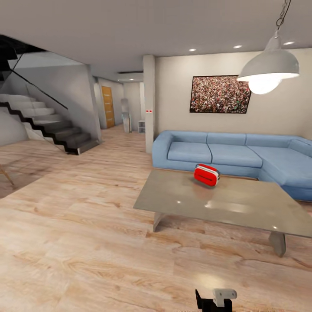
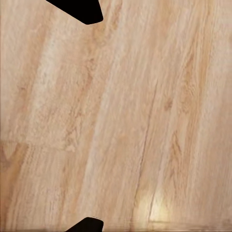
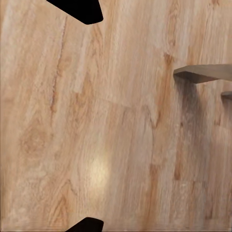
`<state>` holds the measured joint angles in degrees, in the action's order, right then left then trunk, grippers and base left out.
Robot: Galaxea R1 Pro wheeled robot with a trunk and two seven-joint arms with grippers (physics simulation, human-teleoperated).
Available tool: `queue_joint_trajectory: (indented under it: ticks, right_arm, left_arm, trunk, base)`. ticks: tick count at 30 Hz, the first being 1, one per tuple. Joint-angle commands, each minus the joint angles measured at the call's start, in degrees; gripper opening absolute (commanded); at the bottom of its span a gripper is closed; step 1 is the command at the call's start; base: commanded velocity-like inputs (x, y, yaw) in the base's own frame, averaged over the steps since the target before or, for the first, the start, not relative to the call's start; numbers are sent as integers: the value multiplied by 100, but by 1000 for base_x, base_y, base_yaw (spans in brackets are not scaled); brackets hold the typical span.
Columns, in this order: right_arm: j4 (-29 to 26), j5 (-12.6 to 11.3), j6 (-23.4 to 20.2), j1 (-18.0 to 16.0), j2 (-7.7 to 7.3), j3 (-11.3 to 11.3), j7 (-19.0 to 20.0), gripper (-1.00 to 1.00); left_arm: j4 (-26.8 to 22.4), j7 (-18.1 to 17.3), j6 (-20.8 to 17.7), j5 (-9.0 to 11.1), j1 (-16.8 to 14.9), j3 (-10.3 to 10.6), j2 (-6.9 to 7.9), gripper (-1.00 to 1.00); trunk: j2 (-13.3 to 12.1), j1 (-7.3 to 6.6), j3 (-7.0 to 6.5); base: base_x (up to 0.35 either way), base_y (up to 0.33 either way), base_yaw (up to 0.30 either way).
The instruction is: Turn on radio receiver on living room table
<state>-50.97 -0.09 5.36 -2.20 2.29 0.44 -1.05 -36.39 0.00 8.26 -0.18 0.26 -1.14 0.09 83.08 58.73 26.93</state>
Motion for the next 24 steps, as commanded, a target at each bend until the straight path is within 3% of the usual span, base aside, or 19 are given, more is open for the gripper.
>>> queue_joint_trajectory:
  ticks: [1,15,24]
  right_arm:
    - [0,0,0,0,0,-3,0,100]
    - [-1,0,0,0,0,-9,-3,100]
    - [-1,0,0,0,0,-9,-9,100]
  left_arm:
    - [0,0,0,0,0,0,1,100]
    - [-7,0,1,0,0,-8,3,100]
    - [-9,0,2,0,0,-9,3,100]
  trunk:
    - [0,0,0]
    - [0,0,0]
    - [0,0,0]
  base:
    - [0,0,-256]
    - [0,0,-255]
    - [0,0,-35]
